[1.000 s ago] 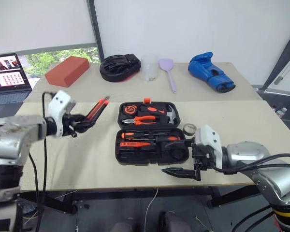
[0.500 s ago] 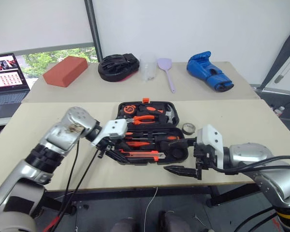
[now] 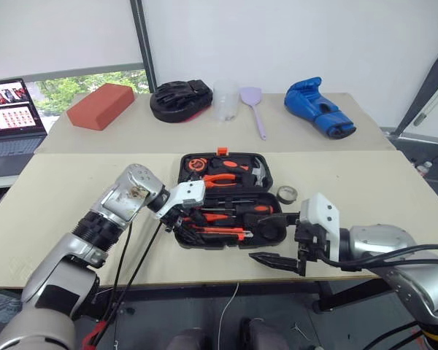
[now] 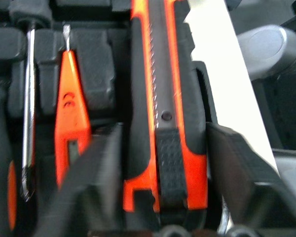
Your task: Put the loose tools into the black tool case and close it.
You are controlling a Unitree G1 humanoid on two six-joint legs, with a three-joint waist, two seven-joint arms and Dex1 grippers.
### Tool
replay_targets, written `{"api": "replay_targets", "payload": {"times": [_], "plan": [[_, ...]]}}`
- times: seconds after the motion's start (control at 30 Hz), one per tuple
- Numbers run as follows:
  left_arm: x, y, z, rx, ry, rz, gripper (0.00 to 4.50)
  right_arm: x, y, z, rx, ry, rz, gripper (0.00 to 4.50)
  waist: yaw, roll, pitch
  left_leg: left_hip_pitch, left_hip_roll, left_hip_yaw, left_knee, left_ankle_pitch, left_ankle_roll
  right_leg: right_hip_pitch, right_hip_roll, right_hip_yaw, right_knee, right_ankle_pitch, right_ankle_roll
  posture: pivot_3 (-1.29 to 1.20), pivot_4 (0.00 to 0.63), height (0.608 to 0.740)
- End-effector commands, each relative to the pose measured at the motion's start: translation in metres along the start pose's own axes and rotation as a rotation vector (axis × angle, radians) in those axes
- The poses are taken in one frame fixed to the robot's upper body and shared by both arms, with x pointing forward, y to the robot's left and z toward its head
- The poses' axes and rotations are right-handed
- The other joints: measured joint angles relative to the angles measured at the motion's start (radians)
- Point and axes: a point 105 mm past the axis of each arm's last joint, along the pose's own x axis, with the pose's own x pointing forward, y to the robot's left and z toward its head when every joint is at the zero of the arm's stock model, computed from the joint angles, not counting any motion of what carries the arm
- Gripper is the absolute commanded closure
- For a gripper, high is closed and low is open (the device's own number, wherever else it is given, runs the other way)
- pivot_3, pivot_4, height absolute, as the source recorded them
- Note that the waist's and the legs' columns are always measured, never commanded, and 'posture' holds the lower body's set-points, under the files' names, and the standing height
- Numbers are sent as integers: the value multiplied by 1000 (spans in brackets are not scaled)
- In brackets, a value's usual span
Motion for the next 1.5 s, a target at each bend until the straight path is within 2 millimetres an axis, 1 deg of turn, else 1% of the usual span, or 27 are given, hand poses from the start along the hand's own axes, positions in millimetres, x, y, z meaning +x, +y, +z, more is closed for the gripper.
{"api": "replay_targets", "payload": {"times": [0.03, 0.17, 0.23, 0.27, 0.4, 0.5, 0.6, 0.73, 0.87, 0.97, 1.13, 1.27, 1.37, 1.4, 1.43, 1.47, 1.5], "plan": [[-11, 10, 14, 57, -42, 76, 17, -5, 0, 9, -43, -16, -20, 0, 0, 0, 0, 0, 0, 0, 0, 0, 0, 0, 0, 0, 0, 0, 0, 0, 150, 740], [-19, 12, 18, 57, -75, 97, 17, -5, 0, 9, -44, -14, -21, 0, 0, 0, 0, 0, 0, 0, 0, 0, 0, 0, 0, 0, 0, 0, 0, 0, 150, 740], [-24, 11, 21, 62, -101, 102, 574, -5, 0, 8, -44, -12, -22, 0, 0, 0, 0, 0, 0, 0, 0, 0, 0, 0, 0, 0, 0, 0, 0, 0, 150, 740], [-24, 11, 21, 59, -107, 98, 770, -5, 0, 8, -45, -11, -22, 0, 0, 0, 0, 0, 0, 0, 0, 0, 0, 0, 0, 0, 0, 0, 0, 0, 150, 740], [-22, 8, 16, 67, -88, 85, 2258, -5, 0, 7, -47, -8, -19, 0, 1, 0, 0, 0, 0, 0, 0, 0, 0, 0, 0, 0, 0, 0, 0, 0, 150, 740], [-20, 5, 17, 71, -98, 61, 3408, -4, -1, 6, -49, -6, -19, 0, 0, 0, 0, 0, 0, 0, 0, 0, 0, 0, 0, 0, 0, 0, 0, 0, 150, 740], [-18, 0, 16, 83, -91, 42, 4436, -4, -1, 6, -50, -4, -18, 0, 0, 0, 0, 0, 0, 0, 0, 0, 0, 0, 0, 0, 0, 0, 0, 0, 150, 740], [-11, -6, 10, 104, -55, 14, 4436, -4, -1, 6, -50, -2, -16, 0, 0, 0, 0, 0, 0, 0, 0, 0, 0, 0, 0, 0, 0, 0, 0, 0, 150, 740], [3, -8, -9, 148, 62, 17, 4436, -3, -1, 5, -48, -3, -17, 0, 1, 0, 0, 0, 0, 0, 0, 0, 0, 0, 0, 0, 0, 0, 0, 0, 150, 740], [9, -9, -19, 192, 116, 15, 4436, -3, -1, 5, -47, -5, -19, 0, 1, 0, 0, 0, 0, 0, 0, 0, 0, 1, 0, 0, 0, 0, 0, 0, 150, 740], [12, -3, -19, 215, 127, 44, 4436, -3, -1, 5, -45, -5, -22, 0, 6, 1, -1, 2, 0, 0, 0, 0, 0, 2, 0, 0, 0, 0, 0, 0, 150, 740], [0, 4, -3, 184, 46, 92, 4436, -5, -1, 4, -43, 0, -29, 0, 12, 1, 0, 2, 0, 0, 1, 0, 1, 3, 0, 1, 0, 1, 2, 0, 150, 740], [-13, 6, 11, 153, -63, 130, 4436, -8, -4, 2, -47, 15, -46, 0, 11, 1, 0, 2, 0, 0, 1, 0, 1, 3, 0, 1, 0, 1, 2, 0, 150, 740], [-18, 7, 17, 137, -111, 141, 4436, -10, -6, 1, -40, 24, -54, 0, 11, 1, 0, 1, 0, 0, 2, 0, 1, 2, 0, 1, 1, 1, 2, 0, 150, 740], [-29, 6, 27, 116, -201, 161, 4436, -16, -13, -3, -29, 45, -82, 0, 10, 1, 0, 0, 0, 0, 1, 0, 1, 1, 0, 1, 1, 1, 2, 0, 150, 740], [-42, 5, 36, 106, -297, 197, 3935, -24, -22, -7, -16, 69, -112, 0, 9, 1, 0, 0, 0, 0, 2, 0, 1, 1, 0, 0, 1, 1, 2, 0, 150, 740], [-54, 4, 42, 109, -375, 237, 3815, -32, -30, -10, -6, 93, -141, 0, 9, 0, 0, -1, 0, 0, 2, 0, 1, 0, 0, 0, 1, 1, 2, 0, 150, 740]]}}
